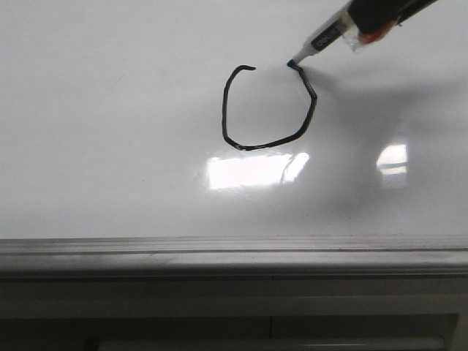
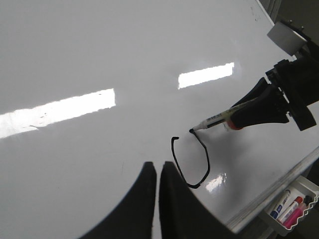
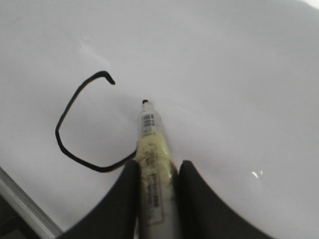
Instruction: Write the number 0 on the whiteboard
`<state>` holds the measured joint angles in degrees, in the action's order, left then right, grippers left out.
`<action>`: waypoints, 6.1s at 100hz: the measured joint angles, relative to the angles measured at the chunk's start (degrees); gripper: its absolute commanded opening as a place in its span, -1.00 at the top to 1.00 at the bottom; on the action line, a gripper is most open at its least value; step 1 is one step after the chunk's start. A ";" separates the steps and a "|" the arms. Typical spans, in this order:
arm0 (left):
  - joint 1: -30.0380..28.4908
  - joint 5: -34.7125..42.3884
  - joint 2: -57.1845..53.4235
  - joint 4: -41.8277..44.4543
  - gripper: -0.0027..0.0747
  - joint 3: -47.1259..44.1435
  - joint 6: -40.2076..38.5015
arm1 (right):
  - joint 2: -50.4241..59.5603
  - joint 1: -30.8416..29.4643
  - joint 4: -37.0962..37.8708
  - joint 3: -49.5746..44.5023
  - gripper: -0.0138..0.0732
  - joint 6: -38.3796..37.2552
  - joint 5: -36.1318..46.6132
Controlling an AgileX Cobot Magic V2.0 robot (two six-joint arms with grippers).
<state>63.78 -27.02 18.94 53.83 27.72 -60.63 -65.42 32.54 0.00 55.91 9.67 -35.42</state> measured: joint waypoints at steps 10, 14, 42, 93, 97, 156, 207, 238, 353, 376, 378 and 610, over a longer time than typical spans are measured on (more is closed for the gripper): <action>0.00 0.56 0.00 0.00 0.98 0.00 0.00 | -0.68 0.80 0.00 0.09 0.79 0.00 0.87; 0.00 0.77 0.00 0.00 0.98 0.00 0.00 | -1.10 1.05 0.00 0.52 0.79 0.00 0.87; 0.00 1.44 0.00 -0.16 0.98 0.00 0.00 | -2.42 1.96 0.62 2.07 0.79 -0.13 0.46; 0.00 1.44 0.00 -0.37 0.98 0.00 0.00 | -3.55 5.83 2.29 2.07 0.79 -0.21 1.50; 0.00 1.53 0.00 -0.37 0.98 0.00 0.00 | -3.55 5.83 2.29 2.07 0.79 -0.21 1.50; 0.00 1.87 0.00 -0.37 0.98 0.00 0.00 | 2.13 15.91 1.83 18.47 0.80 0.36 -8.70; 0.00 10.23 3.93 -2.41 -0.14 3.87 8.62 | 4.34 18.64 1.83 13.46 0.79 5.00 -18.75; 7.93 -2.76 18.41 -28.59 -0.06 15.82 45.68 | 4.23 24.91 1.18 9.97 0.80 6.50 -15.04; 17.90 -20.84 36.49 -34.97 0.68 29.35 54.27 | 1.63 31.84 -5.11 9.94 0.79 10.51 -11.97; 17.90 -21.98 36.49 -34.96 0.98 29.55 54.37 | 1.63 31.84 -4.95 9.74 0.80 10.87 -13.18; 17.90 -22.09 36.49 -34.96 0.98 29.55 54.37 | 1.63 31.84 -4.95 9.74 0.79 10.87 -13.18; 17.90 -26.84 39.40 -28.69 0.98 29.55 54.43 | 1.63 31.84 -7.81 9.74 0.80 10.87 -9.78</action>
<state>81.69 -53.86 58.34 25.13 57.27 -6.20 -63.79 64.38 -7.81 65.65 20.54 -45.20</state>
